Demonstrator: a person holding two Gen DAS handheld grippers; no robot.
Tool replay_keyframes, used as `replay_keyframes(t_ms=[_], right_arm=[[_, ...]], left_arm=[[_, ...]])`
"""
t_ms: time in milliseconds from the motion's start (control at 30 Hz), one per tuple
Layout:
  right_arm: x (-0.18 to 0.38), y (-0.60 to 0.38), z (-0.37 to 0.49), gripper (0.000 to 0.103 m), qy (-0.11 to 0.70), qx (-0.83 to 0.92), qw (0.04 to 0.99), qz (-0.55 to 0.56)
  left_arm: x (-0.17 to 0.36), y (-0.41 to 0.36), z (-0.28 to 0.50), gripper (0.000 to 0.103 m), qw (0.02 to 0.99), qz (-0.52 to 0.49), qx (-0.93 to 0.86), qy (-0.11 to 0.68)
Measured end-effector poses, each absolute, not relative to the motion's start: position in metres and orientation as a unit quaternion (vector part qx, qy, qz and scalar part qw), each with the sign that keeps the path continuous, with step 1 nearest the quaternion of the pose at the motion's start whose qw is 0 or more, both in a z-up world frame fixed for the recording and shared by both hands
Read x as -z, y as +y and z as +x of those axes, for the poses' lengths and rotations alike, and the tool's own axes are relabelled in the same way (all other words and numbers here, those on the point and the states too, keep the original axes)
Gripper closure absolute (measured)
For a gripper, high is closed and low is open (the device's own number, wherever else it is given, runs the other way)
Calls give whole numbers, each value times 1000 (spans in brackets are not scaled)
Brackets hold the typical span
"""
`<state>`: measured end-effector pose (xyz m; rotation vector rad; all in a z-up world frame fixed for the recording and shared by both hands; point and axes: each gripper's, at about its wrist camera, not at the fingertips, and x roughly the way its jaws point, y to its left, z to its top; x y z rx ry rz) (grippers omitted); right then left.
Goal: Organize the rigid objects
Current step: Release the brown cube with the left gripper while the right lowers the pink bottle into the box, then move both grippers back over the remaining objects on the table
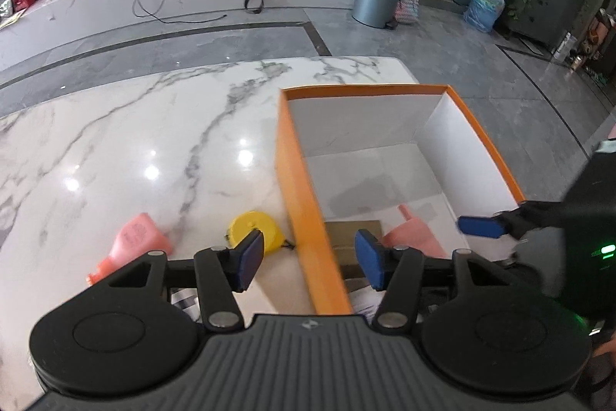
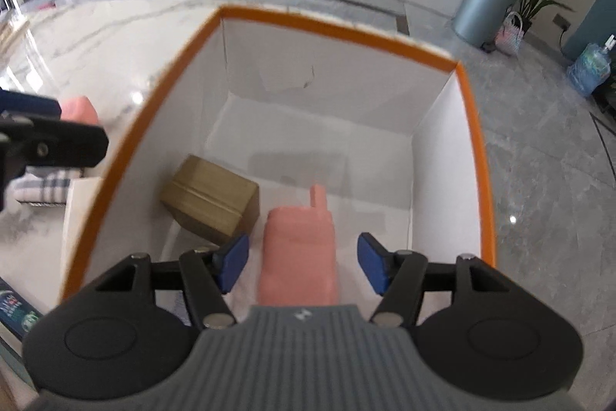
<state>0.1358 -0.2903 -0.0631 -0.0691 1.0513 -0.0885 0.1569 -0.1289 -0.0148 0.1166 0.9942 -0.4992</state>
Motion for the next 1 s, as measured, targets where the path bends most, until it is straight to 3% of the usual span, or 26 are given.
replay_keyframes(t_ms=[467, 1000], right_arm=[[23, -225, 107, 40, 433, -14, 901, -6], [41, -135, 117, 40, 457, -77, 886, -19]], left_arm=[[5, -51, 140, 38, 860, 29, 201, 468], [23, 69, 140, 38, 858, -6, 111, 501]])
